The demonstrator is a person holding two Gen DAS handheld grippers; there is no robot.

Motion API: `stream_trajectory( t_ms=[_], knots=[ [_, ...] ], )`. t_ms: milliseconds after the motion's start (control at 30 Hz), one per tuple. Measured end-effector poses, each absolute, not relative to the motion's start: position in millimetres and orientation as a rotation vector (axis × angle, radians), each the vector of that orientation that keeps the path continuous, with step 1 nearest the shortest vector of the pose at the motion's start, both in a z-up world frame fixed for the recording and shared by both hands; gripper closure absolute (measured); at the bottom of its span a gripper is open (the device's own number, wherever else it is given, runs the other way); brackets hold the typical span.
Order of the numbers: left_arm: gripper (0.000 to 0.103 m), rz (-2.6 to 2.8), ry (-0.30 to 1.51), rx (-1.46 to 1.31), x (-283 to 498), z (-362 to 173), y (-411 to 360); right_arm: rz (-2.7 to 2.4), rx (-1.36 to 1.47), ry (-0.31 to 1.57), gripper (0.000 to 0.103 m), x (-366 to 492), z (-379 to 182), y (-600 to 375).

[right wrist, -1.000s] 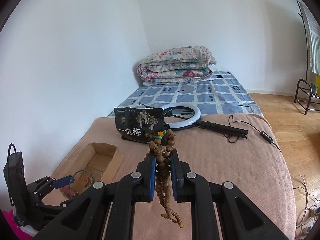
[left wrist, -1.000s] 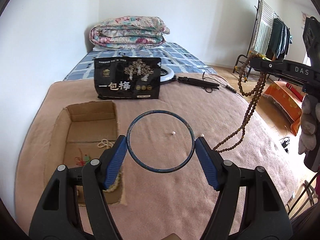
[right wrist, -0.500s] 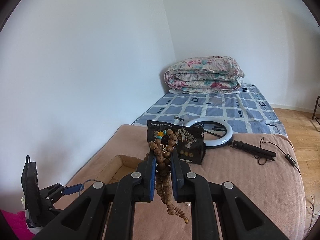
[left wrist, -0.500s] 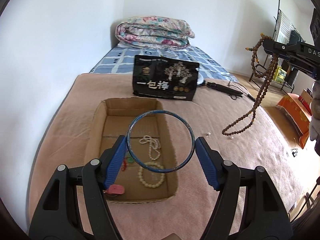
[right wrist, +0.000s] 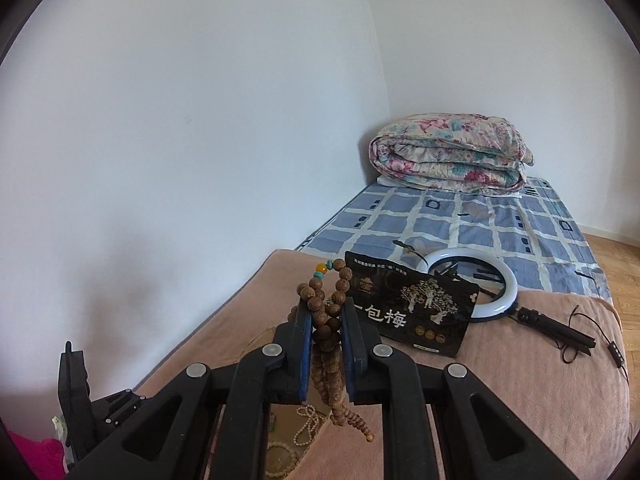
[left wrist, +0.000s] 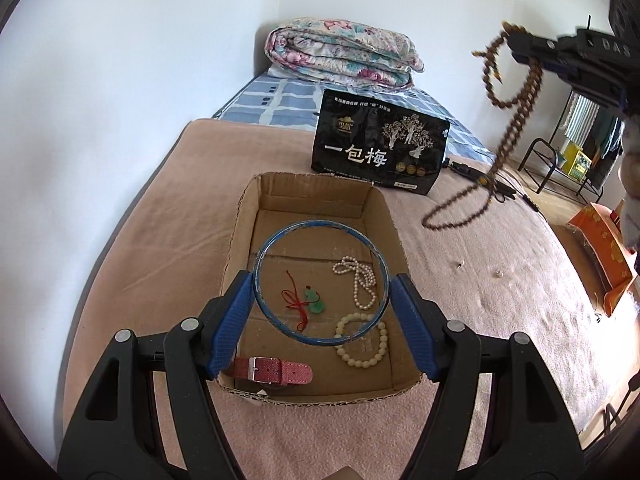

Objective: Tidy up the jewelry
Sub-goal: 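Lift and carry bangle in left gripper while right gripper carries beads over box, then open right gripper dropping beads into box while left gripper releases bangle there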

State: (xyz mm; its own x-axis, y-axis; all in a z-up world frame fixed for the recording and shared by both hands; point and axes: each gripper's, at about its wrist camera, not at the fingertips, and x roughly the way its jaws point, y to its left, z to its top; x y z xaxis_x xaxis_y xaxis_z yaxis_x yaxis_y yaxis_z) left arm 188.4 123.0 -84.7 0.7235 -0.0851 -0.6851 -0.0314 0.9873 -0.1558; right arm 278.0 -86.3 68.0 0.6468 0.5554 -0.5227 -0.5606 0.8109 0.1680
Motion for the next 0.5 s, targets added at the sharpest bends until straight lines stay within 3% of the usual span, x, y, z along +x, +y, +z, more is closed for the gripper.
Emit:
stream_trajectory(
  t_ms=[500],
  knots=[
    [0.031,-0.032,0.785,-0.176,197,-96,127,0.679,-0.052,0.65,0.092,316,31,-18]
  ],
)
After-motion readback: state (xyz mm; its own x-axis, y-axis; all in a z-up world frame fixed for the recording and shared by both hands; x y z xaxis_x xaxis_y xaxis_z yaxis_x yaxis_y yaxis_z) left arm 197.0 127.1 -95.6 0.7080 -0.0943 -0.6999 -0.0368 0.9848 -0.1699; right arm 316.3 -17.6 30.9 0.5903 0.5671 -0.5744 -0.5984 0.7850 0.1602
